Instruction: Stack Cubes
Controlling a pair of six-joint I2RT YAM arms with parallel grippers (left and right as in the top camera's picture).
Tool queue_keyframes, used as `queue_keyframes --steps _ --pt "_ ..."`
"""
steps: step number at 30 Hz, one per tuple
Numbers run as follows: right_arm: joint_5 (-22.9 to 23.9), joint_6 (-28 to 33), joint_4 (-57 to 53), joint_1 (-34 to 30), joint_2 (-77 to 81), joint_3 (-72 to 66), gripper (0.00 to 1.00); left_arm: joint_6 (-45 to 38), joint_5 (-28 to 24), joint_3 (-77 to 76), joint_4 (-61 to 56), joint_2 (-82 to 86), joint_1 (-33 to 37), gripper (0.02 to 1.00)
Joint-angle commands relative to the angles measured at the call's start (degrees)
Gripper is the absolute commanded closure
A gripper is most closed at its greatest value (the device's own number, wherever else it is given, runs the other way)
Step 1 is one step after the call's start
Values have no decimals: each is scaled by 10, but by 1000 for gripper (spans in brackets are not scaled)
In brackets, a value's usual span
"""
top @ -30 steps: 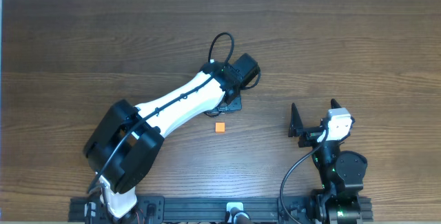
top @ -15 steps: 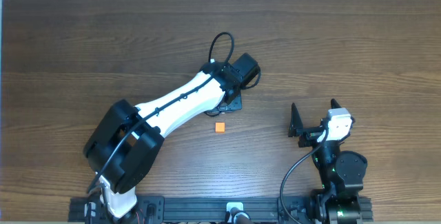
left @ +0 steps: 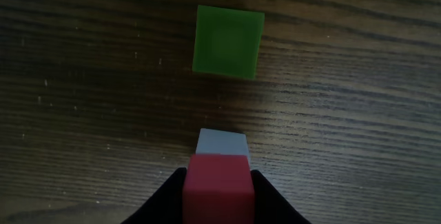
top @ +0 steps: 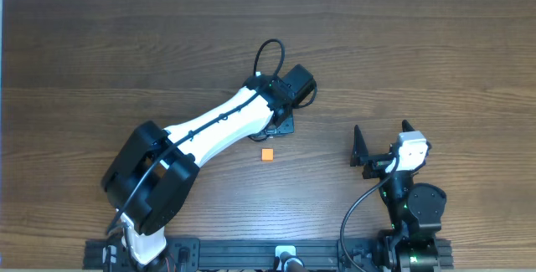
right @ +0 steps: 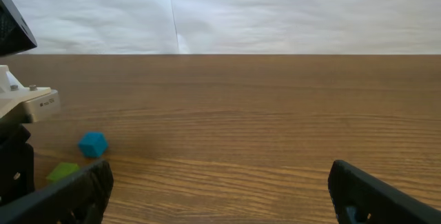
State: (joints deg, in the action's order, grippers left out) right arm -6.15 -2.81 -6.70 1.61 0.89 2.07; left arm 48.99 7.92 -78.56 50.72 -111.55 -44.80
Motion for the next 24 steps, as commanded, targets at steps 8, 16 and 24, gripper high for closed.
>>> queue_keyframes --steps 8,16,24 --pt "-6 1 2 3 -6 -5 7 -6 0 -4 -1 11 3 503" --pt "-6 1 2 3 -6 -5 7 10 -30 18 3 58 -34 288" --pt "-6 1 2 3 -6 -5 7 68 -47 107 -25 85 -76 314"
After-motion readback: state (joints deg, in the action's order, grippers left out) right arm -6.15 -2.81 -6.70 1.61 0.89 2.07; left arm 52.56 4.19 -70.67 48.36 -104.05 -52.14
